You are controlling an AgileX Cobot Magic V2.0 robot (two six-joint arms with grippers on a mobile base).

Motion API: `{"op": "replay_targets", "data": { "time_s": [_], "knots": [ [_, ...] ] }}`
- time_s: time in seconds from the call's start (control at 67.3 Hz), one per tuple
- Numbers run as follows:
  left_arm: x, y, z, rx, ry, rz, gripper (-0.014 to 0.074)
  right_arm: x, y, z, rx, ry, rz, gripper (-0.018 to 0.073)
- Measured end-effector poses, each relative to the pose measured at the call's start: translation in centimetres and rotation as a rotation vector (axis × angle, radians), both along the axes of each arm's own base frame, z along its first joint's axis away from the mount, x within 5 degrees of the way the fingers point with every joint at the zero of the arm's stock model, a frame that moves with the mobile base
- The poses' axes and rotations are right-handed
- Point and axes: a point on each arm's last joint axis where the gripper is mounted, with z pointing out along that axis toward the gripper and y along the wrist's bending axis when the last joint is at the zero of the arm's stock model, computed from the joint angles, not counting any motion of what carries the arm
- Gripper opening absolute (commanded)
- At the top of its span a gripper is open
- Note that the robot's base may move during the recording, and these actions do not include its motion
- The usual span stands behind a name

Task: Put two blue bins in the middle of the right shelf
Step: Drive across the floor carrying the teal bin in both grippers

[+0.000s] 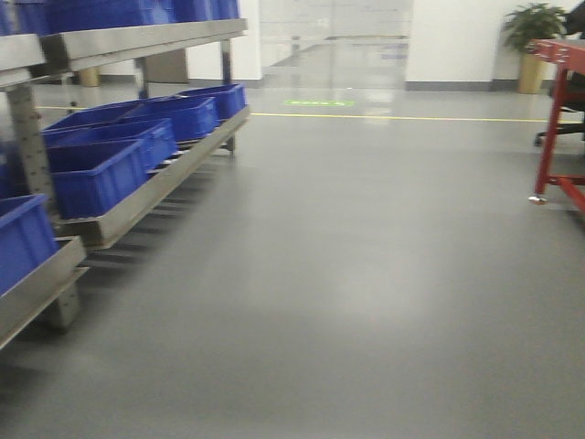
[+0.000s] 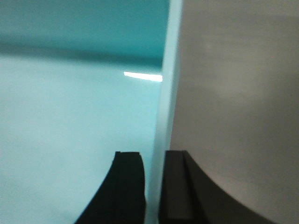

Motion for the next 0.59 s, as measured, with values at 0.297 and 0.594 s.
{"op": "replay_targets", "data": {
  "time_s": [0.297,0.594],
  "knots": [
    [0.0,0.0,0.0,0.0,0.0,0.0,-0.0111,0.0,0.0,0.0,0.0,0.0,0.0,-0.0151],
    [0.0,0.0,0.0,0.0,0.0,0.0,-0.0111,0.0,0.0,0.0,0.0,0.0,0.0,-0.0151]
  ]
}}
